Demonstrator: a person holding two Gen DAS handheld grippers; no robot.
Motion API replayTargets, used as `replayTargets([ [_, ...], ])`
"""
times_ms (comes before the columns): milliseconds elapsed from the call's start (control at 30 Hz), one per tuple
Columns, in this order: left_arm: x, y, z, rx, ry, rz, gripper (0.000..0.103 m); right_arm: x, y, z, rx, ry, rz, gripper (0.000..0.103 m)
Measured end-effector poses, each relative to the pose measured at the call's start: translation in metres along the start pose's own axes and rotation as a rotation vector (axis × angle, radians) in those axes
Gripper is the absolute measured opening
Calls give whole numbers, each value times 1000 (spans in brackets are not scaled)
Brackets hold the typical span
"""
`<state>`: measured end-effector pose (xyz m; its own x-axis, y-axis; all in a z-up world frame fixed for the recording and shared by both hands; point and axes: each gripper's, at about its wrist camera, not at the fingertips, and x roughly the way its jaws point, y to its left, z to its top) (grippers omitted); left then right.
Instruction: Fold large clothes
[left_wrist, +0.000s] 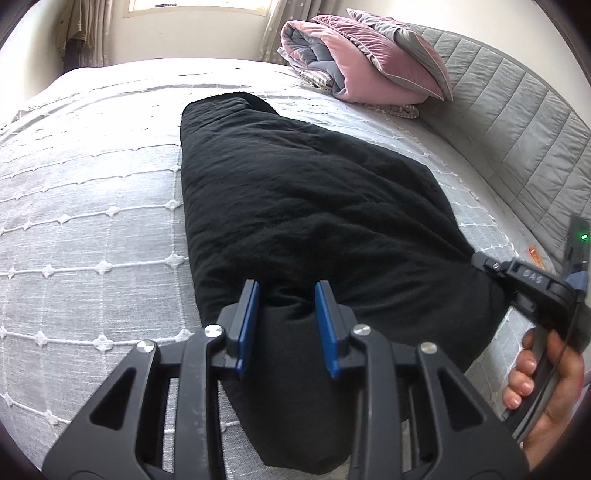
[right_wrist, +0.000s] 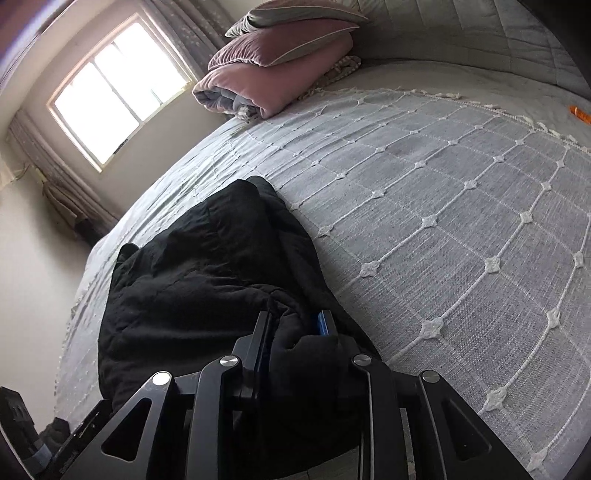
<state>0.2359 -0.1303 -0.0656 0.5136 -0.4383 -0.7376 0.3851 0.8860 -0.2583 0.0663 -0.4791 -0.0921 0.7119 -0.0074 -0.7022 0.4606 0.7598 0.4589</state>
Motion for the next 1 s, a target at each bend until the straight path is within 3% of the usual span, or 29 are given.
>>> replayTargets([
  [167,3,0,1,-5,7,0,34,-31,19,2,-71,-102,-54,39],
  [267,3,0,2,-6,10,-4,34,-71,34,2,-72,-220,-42,39],
  [300,3,-1,1,-2,9,-3,34,-82,42,1,-104,-238,1,39],
  [367,4,-1,1,-3,9,-3,34,-91,60,-1,-176,-206,90,39],
  [433,4,-1,1,-5,9,-4,34,-79,78,-9,-252,-115,100,39],
  [467,4,0,1,-6,10,-6,34,-70,81,-12,-270,-74,69,39],
  [533,4,-2,1,0,10,-8,34,-33,79,-22,-299,33,-82,31],
  [600,4,-5,0,22,3,11,34,-11,69,-30,-301,92,-133,21],
  [667,-2,-9,0,37,-6,32,34,-5,63,-31,-291,98,-124,21],
  [833,-40,-18,-7,75,-36,-5,34,-6,55,-32,-274,101,-90,21],
  [933,-27,-20,-20,99,-21,48,35,-21,54,-26,-268,57,-67,19],
  [1000,-21,-18,-20,89,-20,45,36,-34,53,-22,-234,21,-70,19],
])
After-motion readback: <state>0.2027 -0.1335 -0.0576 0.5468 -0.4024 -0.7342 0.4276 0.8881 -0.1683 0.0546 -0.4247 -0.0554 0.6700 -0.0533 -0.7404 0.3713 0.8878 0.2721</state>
